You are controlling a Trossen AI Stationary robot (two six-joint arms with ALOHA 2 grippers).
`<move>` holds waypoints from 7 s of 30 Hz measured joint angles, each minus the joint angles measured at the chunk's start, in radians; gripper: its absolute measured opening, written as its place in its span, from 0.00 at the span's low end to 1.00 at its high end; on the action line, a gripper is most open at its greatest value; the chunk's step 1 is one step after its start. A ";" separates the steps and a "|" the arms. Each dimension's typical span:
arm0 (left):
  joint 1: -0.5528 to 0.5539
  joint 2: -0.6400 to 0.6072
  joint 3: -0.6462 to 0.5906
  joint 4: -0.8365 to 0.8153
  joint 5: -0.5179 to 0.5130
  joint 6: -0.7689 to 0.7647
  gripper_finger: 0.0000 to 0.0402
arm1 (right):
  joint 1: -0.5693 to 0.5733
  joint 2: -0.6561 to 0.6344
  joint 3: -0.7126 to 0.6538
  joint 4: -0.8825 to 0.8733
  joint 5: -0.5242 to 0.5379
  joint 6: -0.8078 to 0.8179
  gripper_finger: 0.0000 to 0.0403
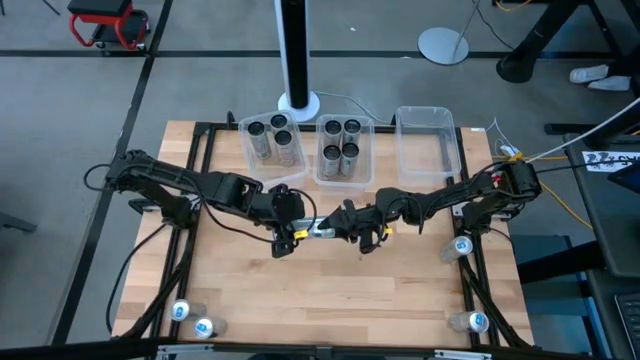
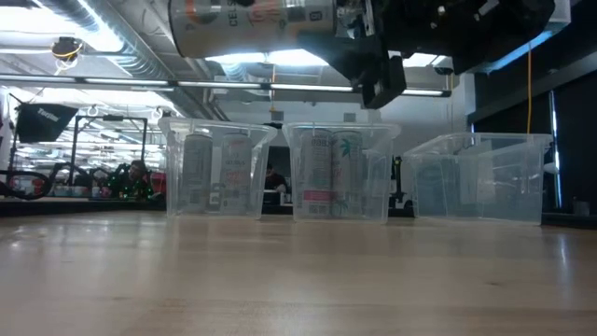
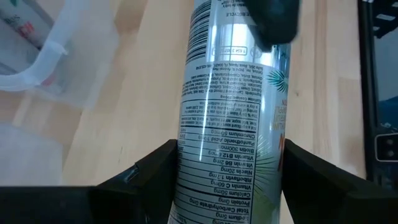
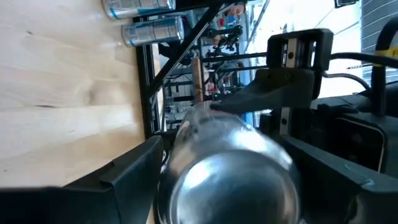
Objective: Sort soda cans
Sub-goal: Put the white and black starfruit soda can into the left transparent bin, then adjust the left transparent bin
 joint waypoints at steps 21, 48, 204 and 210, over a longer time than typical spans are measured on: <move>0.012 -0.007 0.005 0.021 -0.001 0.014 0.76 | 0.000 -0.015 -0.004 -0.088 0.098 -0.052 0.61; -0.154 -0.249 -0.579 0.723 -0.383 0.088 0.78 | 0.005 -0.592 -0.062 -0.570 0.258 -0.046 0.61; 0.505 -0.418 -0.697 0.775 -0.569 0.211 0.73 | 0.117 -0.444 -0.424 -0.311 0.505 0.188 0.98; 0.431 -0.549 -0.690 0.744 -0.403 0.282 0.73 | 0.117 -0.444 -0.424 -0.311 0.505 0.188 0.98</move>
